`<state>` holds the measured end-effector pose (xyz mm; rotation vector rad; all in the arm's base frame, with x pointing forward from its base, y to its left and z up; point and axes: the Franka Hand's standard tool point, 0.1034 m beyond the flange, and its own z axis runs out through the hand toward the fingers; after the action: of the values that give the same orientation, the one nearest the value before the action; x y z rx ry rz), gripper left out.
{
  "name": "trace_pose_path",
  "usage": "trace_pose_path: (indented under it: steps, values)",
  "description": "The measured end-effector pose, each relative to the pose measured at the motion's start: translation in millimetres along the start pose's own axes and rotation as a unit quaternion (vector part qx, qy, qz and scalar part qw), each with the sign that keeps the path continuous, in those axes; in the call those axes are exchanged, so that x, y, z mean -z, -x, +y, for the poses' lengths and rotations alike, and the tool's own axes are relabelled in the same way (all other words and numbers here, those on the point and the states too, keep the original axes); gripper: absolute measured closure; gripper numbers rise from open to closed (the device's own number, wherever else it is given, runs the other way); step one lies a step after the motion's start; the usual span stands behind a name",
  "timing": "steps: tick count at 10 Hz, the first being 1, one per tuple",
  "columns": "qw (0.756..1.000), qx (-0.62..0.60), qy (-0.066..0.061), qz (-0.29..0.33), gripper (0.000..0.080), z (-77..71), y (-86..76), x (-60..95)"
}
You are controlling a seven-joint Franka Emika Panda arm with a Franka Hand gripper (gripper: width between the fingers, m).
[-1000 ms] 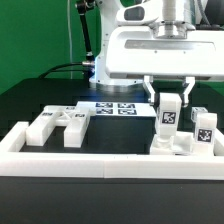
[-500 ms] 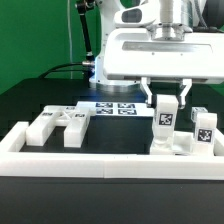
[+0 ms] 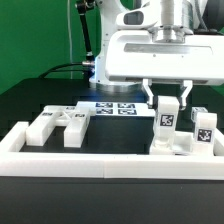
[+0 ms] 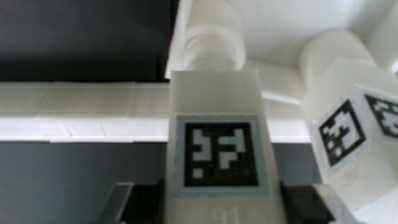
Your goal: Assemble chair
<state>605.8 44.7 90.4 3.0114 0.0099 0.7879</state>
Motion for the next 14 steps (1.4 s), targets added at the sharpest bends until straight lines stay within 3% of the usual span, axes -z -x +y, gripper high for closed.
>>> trace_pose_path:
  steps: [5,9,12,13,14]
  values:
    - [1.000,0.002,0.003,0.009,0.0509,0.5,2.9,-4.5]
    - [0.999,0.007,0.014,0.044,0.0509,4.4,7.9,-8.4]
    - [0.999,0.006,0.012,0.035,0.0509,4.4,9.1,-9.6]
    - [0.999,0.006,0.012,0.034,0.0327,4.4,9.4,-9.7]
    - [0.999,0.006,0.012,0.034,0.0212,4.4,9.6,-9.8]
